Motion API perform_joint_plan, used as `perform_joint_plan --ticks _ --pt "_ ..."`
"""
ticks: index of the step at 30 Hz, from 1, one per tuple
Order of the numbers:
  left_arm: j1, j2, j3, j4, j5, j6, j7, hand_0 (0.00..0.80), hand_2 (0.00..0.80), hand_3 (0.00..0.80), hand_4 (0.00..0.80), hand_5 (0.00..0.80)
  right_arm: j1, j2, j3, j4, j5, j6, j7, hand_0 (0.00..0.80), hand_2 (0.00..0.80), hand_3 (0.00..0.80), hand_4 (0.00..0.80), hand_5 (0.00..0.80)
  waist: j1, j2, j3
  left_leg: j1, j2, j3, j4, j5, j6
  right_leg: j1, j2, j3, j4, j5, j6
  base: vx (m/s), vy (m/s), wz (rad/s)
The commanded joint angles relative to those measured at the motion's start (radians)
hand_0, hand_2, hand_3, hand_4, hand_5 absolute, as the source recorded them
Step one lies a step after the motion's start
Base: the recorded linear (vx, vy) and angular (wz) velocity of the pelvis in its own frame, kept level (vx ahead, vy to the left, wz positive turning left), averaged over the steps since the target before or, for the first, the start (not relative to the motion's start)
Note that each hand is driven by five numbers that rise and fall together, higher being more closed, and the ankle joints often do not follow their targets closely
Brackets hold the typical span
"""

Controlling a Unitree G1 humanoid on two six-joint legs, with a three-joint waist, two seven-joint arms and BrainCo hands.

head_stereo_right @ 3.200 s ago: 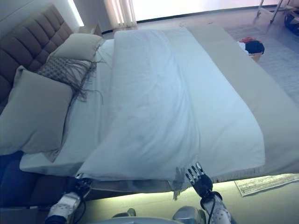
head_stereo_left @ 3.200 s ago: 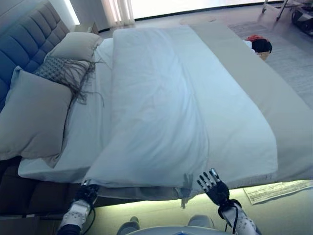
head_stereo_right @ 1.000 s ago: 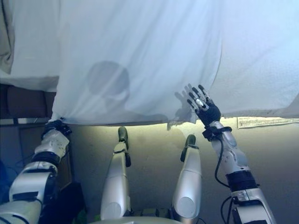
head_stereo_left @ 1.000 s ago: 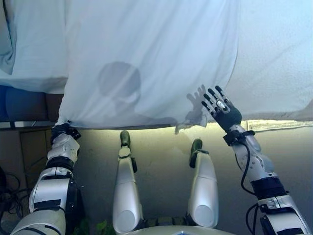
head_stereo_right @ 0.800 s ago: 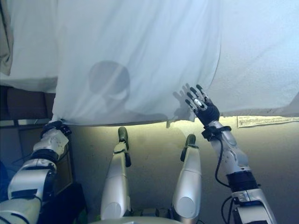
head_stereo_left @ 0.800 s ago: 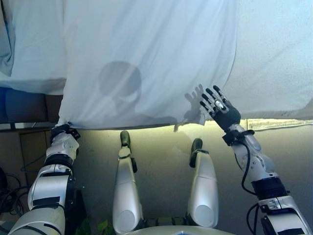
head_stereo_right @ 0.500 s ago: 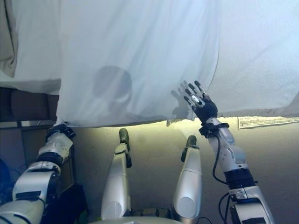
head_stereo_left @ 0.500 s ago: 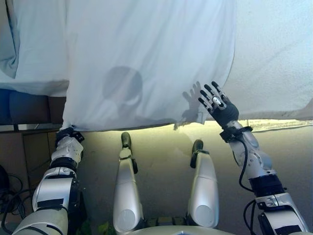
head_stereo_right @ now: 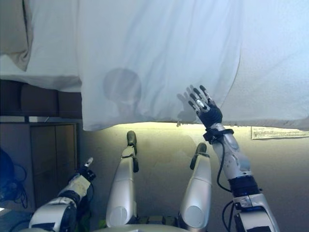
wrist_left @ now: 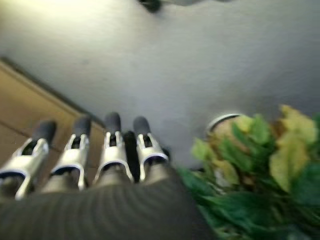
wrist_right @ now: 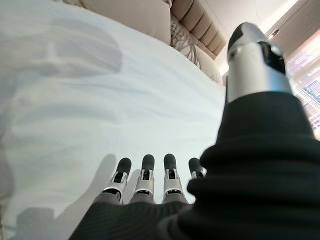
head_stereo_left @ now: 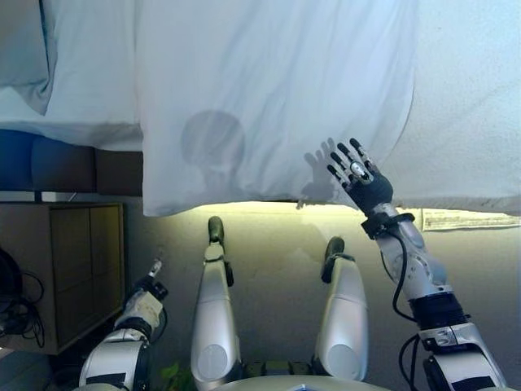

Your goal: Make the bed neatly

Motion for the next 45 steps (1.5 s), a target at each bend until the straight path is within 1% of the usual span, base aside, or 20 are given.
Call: perform_joint_plan --ticks 1,2,4,6,7,8,11,12,14,17,20,23,26,29,30,31,35,37,41,45 --pt "-0.019 0.096 0.024 -0.114 -0.112 -0.098 -0.068 0.0 0.0 0.0 0.0 0.0 0.0 0.038 -0.074 -0.046 0.02 -0.068 0.011 0.0 0.0 0.0 0.0 0.0 0.031 -0.061 0.016 0.012 0.021 -0.007 0.096 -0.062 0.033 0.021 -0.054 0.045 -0.224 0.25 0.032 0.031 -0.061 0.07" --pt "-0.024 0.099 0.03 -0.164 -0.157 -0.123 -0.14 0.0 0.0 0.0 0.0 0.0 0.005 0.034 -0.078 -0.04 0.03 -0.077 0.017 0.0 0.0 0.0 0.0 0.0 0.033 -0.061 0.017 0.012 0.02 -0.008 0.098 -0.064 0.034 0.021 -0.057 0.042 -0.221 0.251 0.032 0.006 -0.07 0.04" --pt "-0.014 0.079 0.021 -0.314 -0.336 -0.125 -0.35 0.0 0.0 0.0 0.0 0.0 0.035 0.028 -0.087 -0.038 0.046 -0.107 0.038 0.0 0.0 0.0 0.0 0.0 0.04 -0.056 0.021 0.008 0.013 -0.009 0.102 -0.067 0.038 0.023 -0.065 0.034 -0.222 0.257 0.035 -0.022 -0.085 0.05" --pt "0.033 0.064 -0.035 -0.445 -0.449 -0.138 -0.582 0.0 0.0 0.0 0.0 0.0 0.061 0.029 -0.102 -0.024 0.052 -0.134 0.074 0.0 0.0 0.0 0.0 0.0 0.047 -0.048 0.028 0.001 0.009 -0.013 0.107 -0.071 0.04 0.023 -0.069 0.028 -0.226 0.266 0.036 -0.047 -0.091 0.11" --pt "0.05 0.061 -0.062 -0.511 -0.479 -0.127 -0.656 0.0 0.0 0.0 0.0 0.0 0.069 0.03 -0.108 -0.023 0.056 -0.141 0.084 0.0 0.0 0.0 0.0 0.0 0.05 -0.045 0.031 -0.001 0.008 -0.015 0.107 -0.071 0.041 0.024 -0.068 0.027 -0.229 0.271 0.038 -0.04 -0.094 0.15" --pt "0.064 0.056 -0.094 -0.587 -0.499 -0.106 -0.775 0.0 0.0 0.0 0.0 0.0 0.076 0.028 -0.114 -0.023 0.061 -0.145 0.093 0.0 0.0 0.0 0.0 0.0 0.052 -0.041 0.033 -0.003 0.008 -0.016 0.105 -0.071 0.042 0.025 -0.066 0.027 -0.233 0.275 0.039 -0.023 -0.065 0.14" --pt "0.071 0.033 -0.124 -0.751 -0.546 -0.055 -0.919 0.0 0.0 0.0 0.0 0.0 0.081 0.024 -0.12 -0.024 0.067 -0.143 0.097 0.0 0.0 0.0 0.0 0.0 0.054 -0.033 0.034 0.001 0.007 -0.011 0.093 -0.072 0.042 0.029 -0.062 0.031 -0.251 0.283 0.041 -0.003 -0.012 0.08" --pt "0.068 0.025 -0.131 -0.784 -0.561 -0.036 -0.953 0.0 0.0 0.0 0.0 0.0 0.077 0.025 -0.119 -0.02 0.066 -0.142 0.096 0.0 0.0 0.0 0.0 0.0 0.053 -0.03 0.033 0.001 0.006 -0.01 0.092 -0.074 0.043 0.028 -0.061 0.034 -0.252 0.284 0.039 0.0 0.0 0.0" --pt "0.049 -0.002 -0.143 -0.825 -0.581 -0.008 -0.981 0.0 0.0 0.0 0.0 0.0 0.06 0.03 -0.113 -0.011 0.062 -0.138 0.092 0.0 0.0 0.0 0.0 0.0 0.049 -0.03 0.033 -0.002 0.006 -0.009 0.09 -0.075 0.044 0.023 -0.057 0.041 -0.254 0.286 0.036 -0.003 0.017 0.01" --pt "0.007 -0.036 -0.16 -0.838 -0.614 0.019 -0.973 0.0 0.0 0.0 0.0 0.0 0.034 0.034 -0.096 -0.012 0.057 -0.134 0.076 0.0 0.0 0.0 0.0 0.0 0.043 -0.04 0.034 -0.01 0.003 -0.009 0.085 -0.071 0.045 0.015 -0.05 0.045 -0.264 0.29 0.031 -0.002 0.015 0.01" --pt "-0.056 -0.051 -0.17 -0.8 -0.656 0.031 -0.943 0.0 0.0 0.0 0.0 0.0 -0.007 0.016 -0.087 -0.011 0.051 -0.126 0.06 0.0 0.0 0.0 0.0 0.0 0.03 -0.049 0.039 -0.029 0.0 -0.007 0.074 -0.06 0.047 -0.005 -0.046 0.047 -0.271 0.298 0.027 -0.019 0.108 0.02" --pt "-0.117 -0.044 -0.173 -0.75 -0.679 0.03 -0.934 0.0 0.0 0.0 0.0 0.0 -0.042 -0.005 -0.081 -0.006 0.037 -0.129 0.059 0.0 0.0 0.0 0.0 0.0 0.019 -0.059 0.045 -0.066 -0.005 -0.006 0.08 -0.054 0.047 -0.039 -0.045 0.053 -0.274 0.308 0.024 -0.008 0.157 0.01" --pt "-0.144 -0.029 -0.182 -0.717 -0.65 0.01 -0.904 0.0 0.0 0.0 0.0 0.0 -0.056 -0.039 -0.086 -0.022 0.026 -0.131 0.051 0.0 0.0 0.0 0.0 0.0 0.01 -0.068 0.045 -0.116 -0.015 -0.011 0.105 -0.056 0.047 -0.081 -0.04 0.068 -0.277 0.318 0.022 0.01 0.215 0.01" --pt "-0.168 -0.007 -0.17 -0.688 -0.657 -0.014 -0.879 0.0 0.0 0.0 0.0 0.0 -0.067 -0.08 -0.102 -0.032 0.037 -0.125 0.049 0.0 0.0 0.0 0.0 0.0 -0.001 -0.066 0.045 -0.175 -0.024 -0.006 0.17 -0.079 0.052 -0.133 -0.047 0.086 -0.255 0.323 0.014 0.042 0.241 0.01" --pt "-0.175 0.001 -0.162 -0.681 -0.664 -0.028 -0.857 0.0 0.0 0.0 0.0 0.0 -0.07 -0.091 -0.11 -0.033 0.039 -0.124 0.055 0.0 0.0 0.0 0.0 0.0 -0.002 -0.065 0.045 -0.181 -0.021 -0.006 0.205 -0.12 0.05 -0.138 -0.048 0.095 -0.232 0.296 0.018 0.119 0.217 0.02" --pt "-0.18 0.013 -0.156 -0.674 -0.676 -0.038 -0.836 0.0 0.0 0.0 0.0 0.0 -0.072 -0.099 -0.117 -0.035 0.043 -0.121 0.062 0.0 0.0 0.0 0.0 0.0 -0.003 -0.063 0.045 -0.198 -0.024 -0.007 0.232 -0.131 0.052 -0.153 -0.05 0.103 -0.219 0.298 0.016 0.128 0.186 -0.01" --pt "-0.21 0.075 -0.144 -0.62 -0.707 -0.067 -0.71 0.0 0.0 0.0 0.0 0.0 -0.075 -0.115 -0.128 -0.049 0.062 -0.114 0.096 0.0 0.0 0.0 0.0 0.0 -0.007 -0.061 0.045 -0.27 -0.034 -0.008 0.33 -0.175 0.058 -0.211 -0.058 0.123 -0.168 0.3 0.007 0.024 0.153 -0.08" --pt "-0.209 0.093 -0.135 -0.59 -0.708 -0.085 -0.641 0.0 0.0 0.0 0.0 0.0 -0.07 -0.111 -0.128 -0.074 0.049 -0.1 0.101 0.0 0.0 0.0 0.0 0.0 -0.011 -0.058 0.045 -0.294 -0.04 -0.005 0.361 -0.187 0.063 -0.234 -0.059 0.13 -0.146 0.3 0.003 0.021 0.13 -0.14" --pt "-0.173 0.117 -0.098 -0.541 -0.739 -0.102 -0.591 0.0 0.0 0.0 0.0 0.0 -0.054 -0.121 -0.133 -0.118 0.024 -0.077 0.099 0.0 0.0 0.0 0.0 0.0 -0.015 -0.047 0.045 -0.319 -0.046 0.004 0.391 -0.199 0.066 -0.269 -0.062 0.142 -0.124 0.298 0.0 0.032 0.136 -0.07" --pt "-0.134 0.087 -0.078 -0.492 -0.732 -0.115 -0.58 0.0 0.0 0.0 0.0 0.0 -0.073 -0.139 -0.134 -0.125 0.018 -0.063 0.086 0.0 0.0 0.0 0.0 0.0 -0.015 -0.033 0.045 -0.331 -0.05 0.008 0.39 -0.198 0.064 -0.296 -0.063 0.147 -0.113 0.293 -0.002 0.014 0.118 -0.04"
